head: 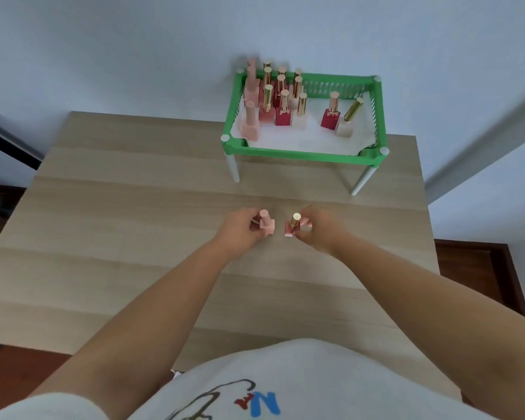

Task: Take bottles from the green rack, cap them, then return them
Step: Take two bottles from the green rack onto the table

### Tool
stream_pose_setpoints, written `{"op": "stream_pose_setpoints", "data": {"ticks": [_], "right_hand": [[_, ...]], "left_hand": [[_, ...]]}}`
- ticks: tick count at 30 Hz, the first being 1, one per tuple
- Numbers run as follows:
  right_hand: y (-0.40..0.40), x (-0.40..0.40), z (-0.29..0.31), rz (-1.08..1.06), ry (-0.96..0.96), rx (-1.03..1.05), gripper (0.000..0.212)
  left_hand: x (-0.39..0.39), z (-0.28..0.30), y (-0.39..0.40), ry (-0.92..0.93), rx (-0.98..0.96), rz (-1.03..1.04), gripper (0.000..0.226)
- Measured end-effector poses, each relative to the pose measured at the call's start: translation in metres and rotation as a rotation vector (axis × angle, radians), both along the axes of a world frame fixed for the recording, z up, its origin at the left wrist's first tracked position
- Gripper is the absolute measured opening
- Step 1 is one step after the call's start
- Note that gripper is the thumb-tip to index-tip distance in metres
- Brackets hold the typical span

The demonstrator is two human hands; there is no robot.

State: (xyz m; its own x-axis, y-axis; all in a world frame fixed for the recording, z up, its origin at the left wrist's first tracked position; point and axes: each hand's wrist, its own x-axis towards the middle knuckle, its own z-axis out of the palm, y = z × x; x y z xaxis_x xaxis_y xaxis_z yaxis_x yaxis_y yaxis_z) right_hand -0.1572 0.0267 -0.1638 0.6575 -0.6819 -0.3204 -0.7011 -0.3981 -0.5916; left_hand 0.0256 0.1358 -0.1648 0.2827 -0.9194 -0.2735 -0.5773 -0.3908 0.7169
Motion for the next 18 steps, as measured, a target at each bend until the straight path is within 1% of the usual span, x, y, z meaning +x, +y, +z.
{"op": "stream_pose_setpoints", "data": {"ticks": [5,9,12,18], "right_hand": [[0.000,0.007,-0.006,0.020,0.014,-0.042,0.021],[0.002,0.008,-0.012,0.031,-0.011,-0.095,0.020],[0.002,0.009,-0.016,0.021,-0.015,-0.118,0.023],[0.003,0.006,-0.018,0.018,-0.054,-0.135,0.020]], "left_hand": [[0.000,-0.005,-0.001,0.013,-0.027,-0.014,0.016],[0.000,-0.014,0.000,0.030,-0.020,-0.017,0.014],[0.000,-0.017,0.001,0.024,-0.017,-0.022,0.017],[0.004,-0.018,0.000,0.008,-0.005,-0.040,0.020]]}}
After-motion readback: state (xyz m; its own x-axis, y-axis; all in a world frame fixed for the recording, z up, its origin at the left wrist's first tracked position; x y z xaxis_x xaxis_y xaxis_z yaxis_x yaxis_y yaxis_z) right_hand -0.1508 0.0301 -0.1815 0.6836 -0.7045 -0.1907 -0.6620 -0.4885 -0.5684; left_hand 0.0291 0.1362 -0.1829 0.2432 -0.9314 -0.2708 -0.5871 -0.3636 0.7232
